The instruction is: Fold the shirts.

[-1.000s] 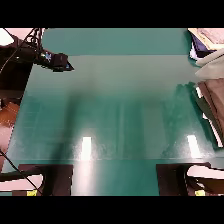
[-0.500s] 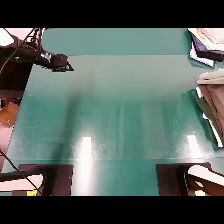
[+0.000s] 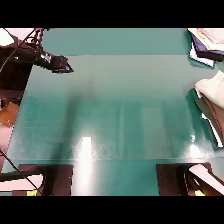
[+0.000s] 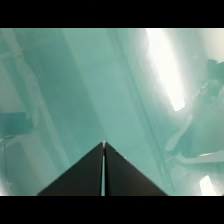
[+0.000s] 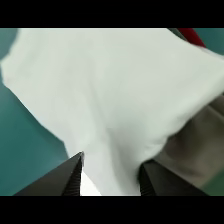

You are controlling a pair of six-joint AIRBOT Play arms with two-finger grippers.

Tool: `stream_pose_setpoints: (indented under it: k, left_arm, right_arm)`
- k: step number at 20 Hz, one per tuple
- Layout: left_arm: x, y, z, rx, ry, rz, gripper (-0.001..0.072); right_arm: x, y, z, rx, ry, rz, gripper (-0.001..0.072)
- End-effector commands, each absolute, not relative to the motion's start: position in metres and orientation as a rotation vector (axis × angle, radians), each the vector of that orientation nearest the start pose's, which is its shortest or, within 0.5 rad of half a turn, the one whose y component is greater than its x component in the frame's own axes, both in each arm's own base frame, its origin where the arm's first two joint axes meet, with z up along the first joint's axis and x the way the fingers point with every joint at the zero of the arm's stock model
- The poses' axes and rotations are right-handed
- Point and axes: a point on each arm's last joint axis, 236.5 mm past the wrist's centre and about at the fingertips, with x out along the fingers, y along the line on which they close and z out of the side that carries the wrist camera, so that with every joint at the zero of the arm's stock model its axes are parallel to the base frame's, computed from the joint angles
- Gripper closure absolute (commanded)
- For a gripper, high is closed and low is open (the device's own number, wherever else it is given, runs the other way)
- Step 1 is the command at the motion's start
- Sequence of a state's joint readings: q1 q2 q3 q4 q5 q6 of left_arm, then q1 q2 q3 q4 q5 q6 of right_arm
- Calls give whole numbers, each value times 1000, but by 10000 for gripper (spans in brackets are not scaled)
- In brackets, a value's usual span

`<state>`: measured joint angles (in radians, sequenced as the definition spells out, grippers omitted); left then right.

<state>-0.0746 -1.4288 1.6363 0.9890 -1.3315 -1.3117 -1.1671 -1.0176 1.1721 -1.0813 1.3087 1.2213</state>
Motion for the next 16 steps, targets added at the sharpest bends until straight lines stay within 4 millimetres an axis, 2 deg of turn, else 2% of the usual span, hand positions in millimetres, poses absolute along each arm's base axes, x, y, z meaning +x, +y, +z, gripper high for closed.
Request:
stream_pose_setpoints:
  k: [1,2,4,6,8,10,12,13,16]
  left_arm:
    - [431,-159,145,-163,1034,-637,683]
    - [431,-159,145,-163,1034,-637,683]
    - [431,-159,145,-163,1033,-636,683]
    - [431,-160,145,-163,1032,-637,683]
    - [432,-159,145,-164,1029,-635,683]
    - [434,-159,146,-166,1021,-632,683]
    - [439,-159,149,-170,999,-623,683]
    - [439,-159,149,-172,1000,-623,683]
    - [442,-159,150,-174,986,-618,683]
  right_arm:
    - [173,-270,86,665,932,-670,312]
    - [159,-274,86,673,938,-714,319]
    - [148,-284,100,731,846,-802,326]
    - [160,-292,131,732,707,-804,326]
    - [178,-297,172,679,555,-792,327]
    - [207,-289,215,633,399,-728,327]
    - [247,-257,250,624,289,-583,327]
    - [265,-234,259,624,277,-496,327]
    - [311,-148,267,568,343,-230,327]
